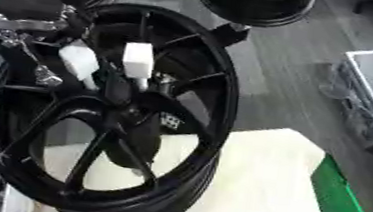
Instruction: Pull the pin out of the wheel hub.
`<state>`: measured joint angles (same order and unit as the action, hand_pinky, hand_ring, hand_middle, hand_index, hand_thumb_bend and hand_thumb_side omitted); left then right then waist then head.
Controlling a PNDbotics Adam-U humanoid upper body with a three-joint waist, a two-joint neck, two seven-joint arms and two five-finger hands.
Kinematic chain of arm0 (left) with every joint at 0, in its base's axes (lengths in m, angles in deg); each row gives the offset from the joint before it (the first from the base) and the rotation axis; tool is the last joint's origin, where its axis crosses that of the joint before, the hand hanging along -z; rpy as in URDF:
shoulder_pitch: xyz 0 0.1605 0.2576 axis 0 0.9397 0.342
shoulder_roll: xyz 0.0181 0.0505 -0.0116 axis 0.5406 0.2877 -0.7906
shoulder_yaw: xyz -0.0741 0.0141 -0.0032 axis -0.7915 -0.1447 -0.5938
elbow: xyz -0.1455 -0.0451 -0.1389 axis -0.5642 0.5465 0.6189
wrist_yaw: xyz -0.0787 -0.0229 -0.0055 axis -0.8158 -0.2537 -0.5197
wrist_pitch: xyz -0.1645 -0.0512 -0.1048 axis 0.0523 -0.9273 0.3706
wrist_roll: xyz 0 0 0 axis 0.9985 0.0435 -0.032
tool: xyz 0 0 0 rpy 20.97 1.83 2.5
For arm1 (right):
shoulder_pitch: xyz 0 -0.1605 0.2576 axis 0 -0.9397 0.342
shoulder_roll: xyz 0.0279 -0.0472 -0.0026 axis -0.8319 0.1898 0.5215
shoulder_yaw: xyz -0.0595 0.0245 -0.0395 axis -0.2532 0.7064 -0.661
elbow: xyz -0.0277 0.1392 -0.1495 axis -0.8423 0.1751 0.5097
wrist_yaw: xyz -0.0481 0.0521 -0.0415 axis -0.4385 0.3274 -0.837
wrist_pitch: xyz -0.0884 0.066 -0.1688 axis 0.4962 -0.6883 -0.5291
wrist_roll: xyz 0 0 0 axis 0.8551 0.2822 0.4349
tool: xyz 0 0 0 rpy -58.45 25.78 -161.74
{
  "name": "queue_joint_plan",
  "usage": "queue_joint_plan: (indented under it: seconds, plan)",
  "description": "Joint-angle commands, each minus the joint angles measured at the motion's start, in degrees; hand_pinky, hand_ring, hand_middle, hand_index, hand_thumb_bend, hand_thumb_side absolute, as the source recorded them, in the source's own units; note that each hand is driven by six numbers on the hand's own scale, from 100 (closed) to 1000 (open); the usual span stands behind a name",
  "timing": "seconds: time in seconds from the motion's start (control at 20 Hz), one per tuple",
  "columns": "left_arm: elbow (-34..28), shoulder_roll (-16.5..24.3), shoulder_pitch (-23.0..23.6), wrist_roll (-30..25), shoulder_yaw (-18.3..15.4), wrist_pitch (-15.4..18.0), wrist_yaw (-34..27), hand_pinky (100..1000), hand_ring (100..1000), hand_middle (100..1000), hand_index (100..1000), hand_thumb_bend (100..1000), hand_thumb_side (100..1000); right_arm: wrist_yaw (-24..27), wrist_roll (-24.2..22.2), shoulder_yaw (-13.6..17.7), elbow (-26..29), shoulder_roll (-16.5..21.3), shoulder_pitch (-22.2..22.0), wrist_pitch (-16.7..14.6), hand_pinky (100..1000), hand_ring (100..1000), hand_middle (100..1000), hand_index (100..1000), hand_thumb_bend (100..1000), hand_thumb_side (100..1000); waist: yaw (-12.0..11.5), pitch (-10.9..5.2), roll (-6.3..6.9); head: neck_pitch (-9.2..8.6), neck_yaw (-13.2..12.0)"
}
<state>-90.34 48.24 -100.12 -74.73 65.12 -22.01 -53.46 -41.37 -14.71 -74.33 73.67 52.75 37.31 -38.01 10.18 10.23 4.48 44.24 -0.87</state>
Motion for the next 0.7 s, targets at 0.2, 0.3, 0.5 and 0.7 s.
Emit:
queue_joint_plan:
  seconds: [0.2, 0.3, 0.5, 0.7]
  plan:
    - [0.2, 2.2, -1.0, -20.0, -3.2, 20.0, -1.9, 524, 234, 251, 404, 134, 100, 0.0, -0.1, 0.2, 0.3, 1.3, 0.5, -0.1, 666, 505, 620, 762, 100, 699, -0.3, -0.73, -0.24, -0.12, 0.2]
    - [0.9, 2.1, -1.4, -20.0, -4.3, 19.8, -3.6, 504, 214, 219, 384, 134, 100, 0.0, -0.1, 0.2, 0.2, 1.3, 0.5, -0.1, 666, 505, 620, 762, 100, 700, -0.4, -0.77, -0.30, -0.12, 0.2]
    - [1.2, 2.2, -2.7, -20.0, -6.1, 18.9, -6.8, 468, 176, 166, 366, 146, 100, 0.1, -0.2, 0.2, 0.1, 1.3, 0.4, -0.1, 666, 505, 620, 762, 100, 699, -0.5, -0.86, -0.43, -0.12, 0.2]
    - [-0.6, 2.9, -4.2, -20.0, -8.3, 17.6, -10.5, 468, 173, 160, 365, 171, 100, 0.1, -0.1, 0.3, 0.0, 1.4, 0.3, -0.1, 666, 505, 620, 762, 100, 700, -0.8, -1.00, -0.50, -0.12, 0.2]
